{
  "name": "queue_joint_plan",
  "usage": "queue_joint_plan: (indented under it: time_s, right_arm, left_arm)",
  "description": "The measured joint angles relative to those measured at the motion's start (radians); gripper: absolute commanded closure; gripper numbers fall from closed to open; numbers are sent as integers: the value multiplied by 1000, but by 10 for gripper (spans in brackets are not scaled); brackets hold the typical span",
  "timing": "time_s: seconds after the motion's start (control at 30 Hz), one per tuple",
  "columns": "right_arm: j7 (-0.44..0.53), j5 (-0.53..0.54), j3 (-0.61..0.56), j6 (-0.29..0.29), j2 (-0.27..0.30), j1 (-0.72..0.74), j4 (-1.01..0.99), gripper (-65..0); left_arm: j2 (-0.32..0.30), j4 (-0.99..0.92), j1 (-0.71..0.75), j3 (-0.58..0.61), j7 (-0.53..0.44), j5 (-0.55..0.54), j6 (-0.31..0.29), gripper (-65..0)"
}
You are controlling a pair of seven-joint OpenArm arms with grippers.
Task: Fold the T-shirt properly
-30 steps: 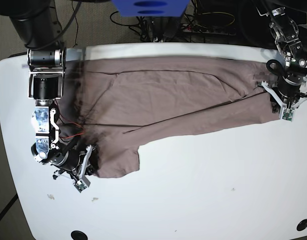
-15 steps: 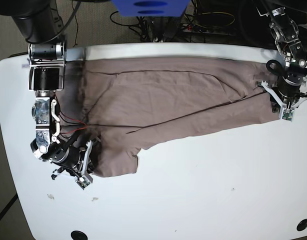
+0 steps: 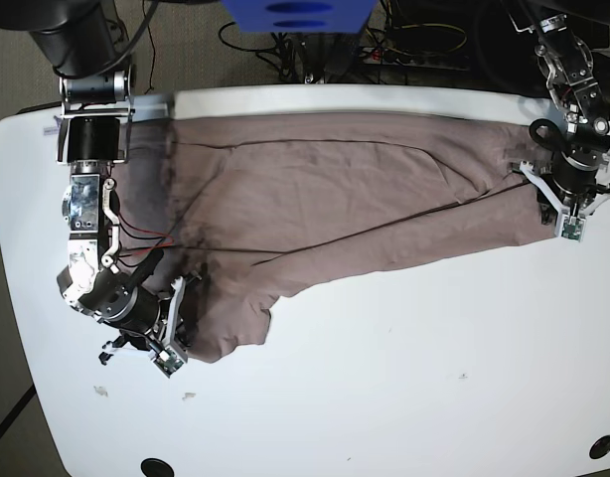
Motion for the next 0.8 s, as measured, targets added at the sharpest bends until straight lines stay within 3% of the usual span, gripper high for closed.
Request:
queue_joint_plan:
  time_s: [0.33, 0.4, 0.47, 0.8]
  right_arm:
    - [3, -8, 7, 0, 3, 51, -59, -37]
    - [11, -7, 7, 0, 3, 72, -90, -77]
    - [14, -6, 8, 0, 2, 95, -127, -165]
    - [117, -39, 29, -2, 8, 190, -386, -331]
  left_arm:
    - [0, 0, 0, 0, 0, 0, -1, -103]
    - [0, 0, 0, 0, 0, 0, 0, -102]
    - [0, 0, 0, 0, -3, -1, 0, -102]
    - [6, 0, -3, -3, -7, 1, -1, -99]
